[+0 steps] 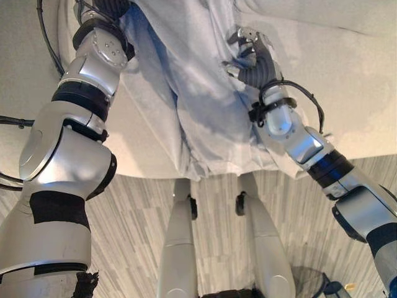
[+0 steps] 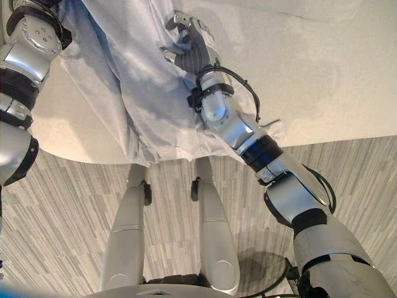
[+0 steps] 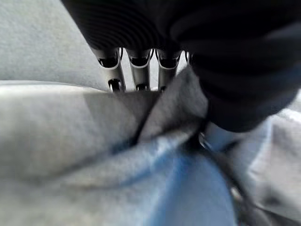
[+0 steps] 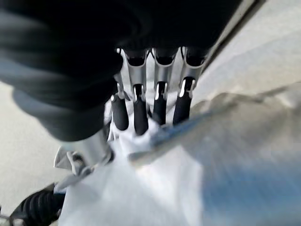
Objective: Hang the clothes on the sofa on the clothes rack.
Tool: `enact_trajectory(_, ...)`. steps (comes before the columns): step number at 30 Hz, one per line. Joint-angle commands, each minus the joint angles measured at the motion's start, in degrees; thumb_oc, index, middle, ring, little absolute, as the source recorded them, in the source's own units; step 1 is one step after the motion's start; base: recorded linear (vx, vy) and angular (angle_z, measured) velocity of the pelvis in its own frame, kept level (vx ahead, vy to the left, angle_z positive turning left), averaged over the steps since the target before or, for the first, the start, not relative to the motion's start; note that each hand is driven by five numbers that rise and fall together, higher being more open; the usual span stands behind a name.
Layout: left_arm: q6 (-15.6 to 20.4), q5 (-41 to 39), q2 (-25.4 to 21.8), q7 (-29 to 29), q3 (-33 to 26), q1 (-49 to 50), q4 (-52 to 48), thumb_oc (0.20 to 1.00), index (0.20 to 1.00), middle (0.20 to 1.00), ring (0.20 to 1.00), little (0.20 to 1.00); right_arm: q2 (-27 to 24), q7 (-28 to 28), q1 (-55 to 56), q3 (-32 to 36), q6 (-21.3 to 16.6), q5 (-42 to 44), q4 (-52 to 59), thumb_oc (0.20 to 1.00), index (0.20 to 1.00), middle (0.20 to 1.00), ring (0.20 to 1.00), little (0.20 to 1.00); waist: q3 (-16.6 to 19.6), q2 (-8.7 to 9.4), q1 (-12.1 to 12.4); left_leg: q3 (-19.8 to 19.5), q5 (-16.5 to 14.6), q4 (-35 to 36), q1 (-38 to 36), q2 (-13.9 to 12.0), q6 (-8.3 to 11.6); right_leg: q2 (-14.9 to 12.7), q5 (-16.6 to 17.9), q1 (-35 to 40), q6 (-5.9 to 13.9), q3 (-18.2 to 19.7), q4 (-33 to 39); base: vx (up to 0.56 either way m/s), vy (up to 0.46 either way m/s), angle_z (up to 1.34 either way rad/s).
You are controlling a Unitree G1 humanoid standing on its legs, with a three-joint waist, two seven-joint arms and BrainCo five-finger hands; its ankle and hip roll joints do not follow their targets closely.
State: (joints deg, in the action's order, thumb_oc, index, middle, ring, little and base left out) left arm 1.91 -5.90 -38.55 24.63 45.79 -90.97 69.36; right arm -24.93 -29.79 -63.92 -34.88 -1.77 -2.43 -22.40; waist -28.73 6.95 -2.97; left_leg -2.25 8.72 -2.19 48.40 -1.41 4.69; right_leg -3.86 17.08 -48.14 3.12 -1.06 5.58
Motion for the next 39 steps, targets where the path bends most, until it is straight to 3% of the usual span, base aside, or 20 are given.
enact_trajectory(1,0.3,2.1,0.5,2.2,-1.8,-1.9,-0.3,0.200,0.200,0.200,0.200,0.200,0.3,-3.1,0.2,3.7,-0.7,-2.3,0.2,0.200,0.200,0.200,0.200,0.200,-0.9,-1.74,0.1,-6.4,-3.5,1.0,-5.2,2.3,-3.15,-5.1,-1.5,3.5,8.45,2.9,-0.6,0.00,0.000,0.00)
enact_trajectory(17,2.5,1.2,-4.7,6.8,-7.6,3.8,-14.2,0.200,0.200,0.200,0.200,0.200,-3.1,-6.7,3.1,11.8,-0.4,-2.3,0.6,0.200,0.200,0.200,0.200,0.200,0.6,-3.32,1.8,-7.0,-3.5,1.1,-5.0,4.0,-3.53,-6.4,-1.2,4.1,8.46,2.7,-0.6,0.00,0.006,0.04)
enact_trajectory(18,2.7,1.1,-4.8,7.1,-8.1,4.3,-15.1,0.200,0.200,0.200,0.200,0.200,-3.1,-6.7,3.4,12.0,-0.4,-2.3,0.7,0.501,0.501,0.501,0.501,0.501,0.6,-3.38,1.8,-7.1,-3.5,1.1,-4.9,4.1,-3.50,-6.4,-1.2,4.0,8.43,2.7,-0.6,0.00,0.000,0.00)
enact_trajectory(19,2.9,1.2,-5.1,7.4,-8.6,4.7,-16.1,0.200,0.200,0.200,0.200,0.200,-3.1,-6.8,3.6,12.4,-0.4,-2.5,0.8,0.868,0.868,0.868,0.868,0.868,0.5,-3.43,1.9,-7.1,-3.4,1.2,-4.9,4.0,-3.48,-6.4,-1.2,3.9,8.43,2.6,-0.6,0.00,0.000,0.00)
enact_trajectory(20,3.2,1.0,-5.3,7.8,-9.2,5.5,-17.4,0.200,0.200,0.200,0.200,0.200,-3.0,-6.9,4.0,12.7,-0.5,-2.6,1.1,1.000,1.000,1.000,1.000,1.000,0.5,-3.49,2.0,-7.2,-3.5,1.3,-4.9,4.0,-3.50,-6.3,-1.3,3.9,8.37,2.6,-0.6,0.00,0.000,0.00)
enact_trajectory(30,4.5,3.8,-5.5,10.1,-19.3,20.7,-36.2,0.200,0.200,0.200,0.200,0.200,-2.7,-6.1,12.3,17.1,0.3,-5.7,5.2,1.000,1.000,1.000,1.000,1.000,0.7,-4.71,3.3,-7.4,-3.6,2.4,-6.2,4.1,-3.51,-6.3,-1.7,4.5,7.99,2.5,-0.6,0.00,0.000,0.00)
enact_trajectory(39,4.7,7.2,0.8,9.9,-27.8,35.4,-51.3,0.200,0.200,0.200,0.200,0.200,-1.1,-5.1,17.7,18.5,3.7,-9.0,1.7,1.000,1.000,1.000,1.000,1.000,0.8,-5.82,4.8,-7.7,-3.4,3.7,-7.5,4.2,-3.55,-6.5,-2.4,5.6,7.89,2.2,-0.6,0.00,-0.004,0.02)
